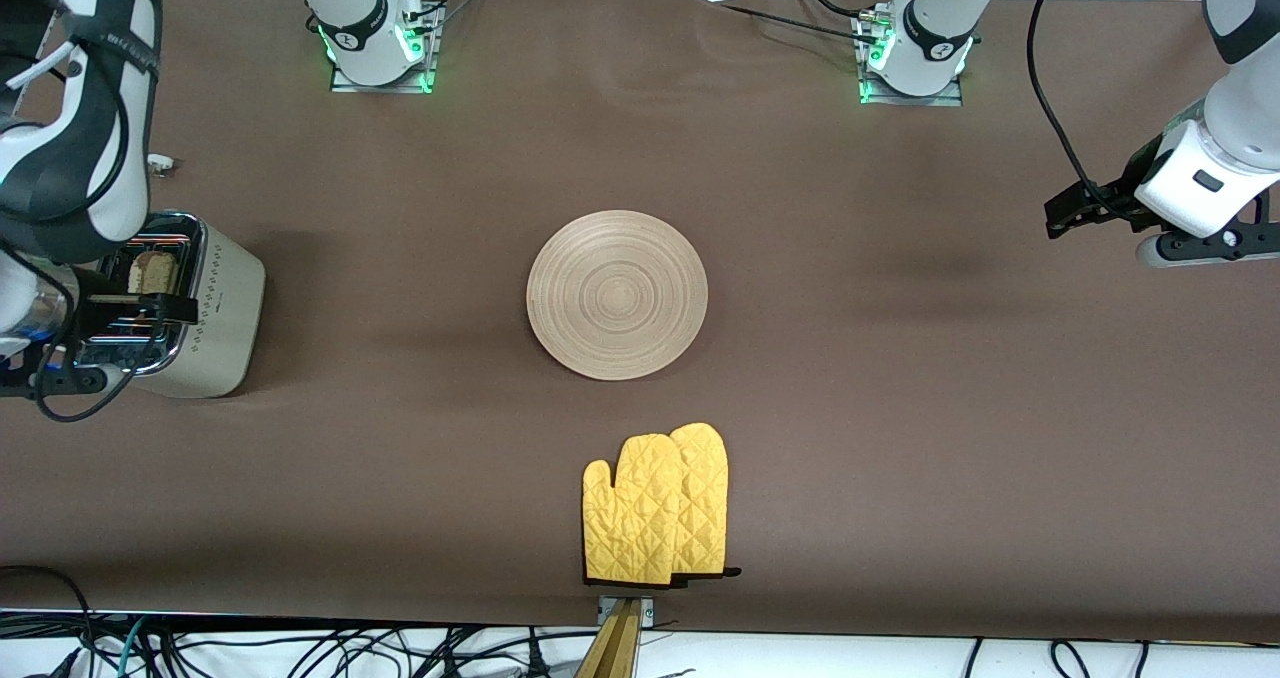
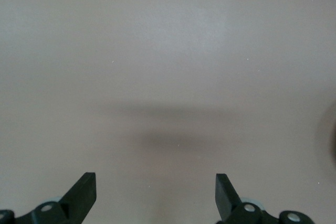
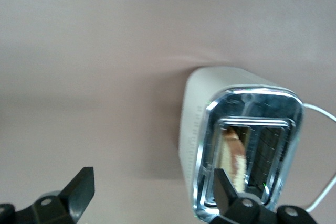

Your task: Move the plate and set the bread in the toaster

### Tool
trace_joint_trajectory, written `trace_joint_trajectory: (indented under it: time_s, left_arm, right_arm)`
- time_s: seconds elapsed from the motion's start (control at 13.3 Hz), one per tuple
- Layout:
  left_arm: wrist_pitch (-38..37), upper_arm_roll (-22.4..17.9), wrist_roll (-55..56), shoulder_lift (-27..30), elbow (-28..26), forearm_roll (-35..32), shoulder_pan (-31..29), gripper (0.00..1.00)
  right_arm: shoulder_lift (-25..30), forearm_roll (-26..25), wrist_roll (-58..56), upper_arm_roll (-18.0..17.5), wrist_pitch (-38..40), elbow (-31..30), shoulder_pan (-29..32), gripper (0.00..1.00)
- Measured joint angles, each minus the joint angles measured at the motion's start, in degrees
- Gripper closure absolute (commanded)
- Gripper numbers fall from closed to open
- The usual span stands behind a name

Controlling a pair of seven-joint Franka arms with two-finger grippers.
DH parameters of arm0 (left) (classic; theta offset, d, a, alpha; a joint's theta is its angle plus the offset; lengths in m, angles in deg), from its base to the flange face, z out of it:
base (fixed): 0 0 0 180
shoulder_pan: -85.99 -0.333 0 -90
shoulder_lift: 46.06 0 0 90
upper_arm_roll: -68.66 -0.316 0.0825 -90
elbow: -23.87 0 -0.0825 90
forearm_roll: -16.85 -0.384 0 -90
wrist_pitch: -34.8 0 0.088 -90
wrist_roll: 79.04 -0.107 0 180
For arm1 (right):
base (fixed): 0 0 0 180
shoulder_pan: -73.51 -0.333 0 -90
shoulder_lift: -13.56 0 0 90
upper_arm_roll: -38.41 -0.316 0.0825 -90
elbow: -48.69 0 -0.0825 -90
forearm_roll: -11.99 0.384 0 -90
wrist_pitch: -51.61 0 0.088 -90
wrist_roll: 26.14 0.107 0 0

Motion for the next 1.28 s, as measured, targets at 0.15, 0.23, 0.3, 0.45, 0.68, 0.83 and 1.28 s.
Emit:
trace_joint_trajectory:
  time_s: [0.15,0.23,0.3,0.45,0.68,0.83,1.28]
  left_arm:
    - [0.0,0.0,0.0,0.0,0.1,0.0,-0.2,0.00]
    - [0.0,0.0,0.0,0.0,0.1,0.0,-0.2,0.00]
    - [0.0,0.0,0.0,0.0,0.1,0.0,-0.2,0.00]
    - [0.0,0.1,0.0,0.0,0.1,0.0,-0.2,0.00]
    - [-0.1,0.1,0.0,-0.1,0.2,0.0,-0.2,0.00]
    - [0.0,0.1,0.0,-0.1,0.4,0.1,-0.2,0.00]
    - [0.4,0.0,0.0,-0.1,1.1,2.0,-0.7,0.00]
  right_arm:
    - [2.8,-0.7,0.4,-8.3,-0.6,-0.2,3.9,0.00]
    - [4.4,-2.1,0.4,-13.2,-2.0,-0.6,7.4,0.00]
    - [5.9,-3.6,0.4,-16.7,-3.4,-1.2,10.4,0.00]
    - [9.6,-4.9,0.4,-21.3,-6.8,-4.1,15.1,0.00]
    - [17.0,-5.4,0.4,-27.2,-11.2,-11.6,21.1,0.00]
    - [21.2,-5.8,0.4,-30.2,-11.7,-15.6,23.7,0.00]
    - [23.3,-10.0,0.4,-34.7,-12.7,-19.6,26.7,0.00]
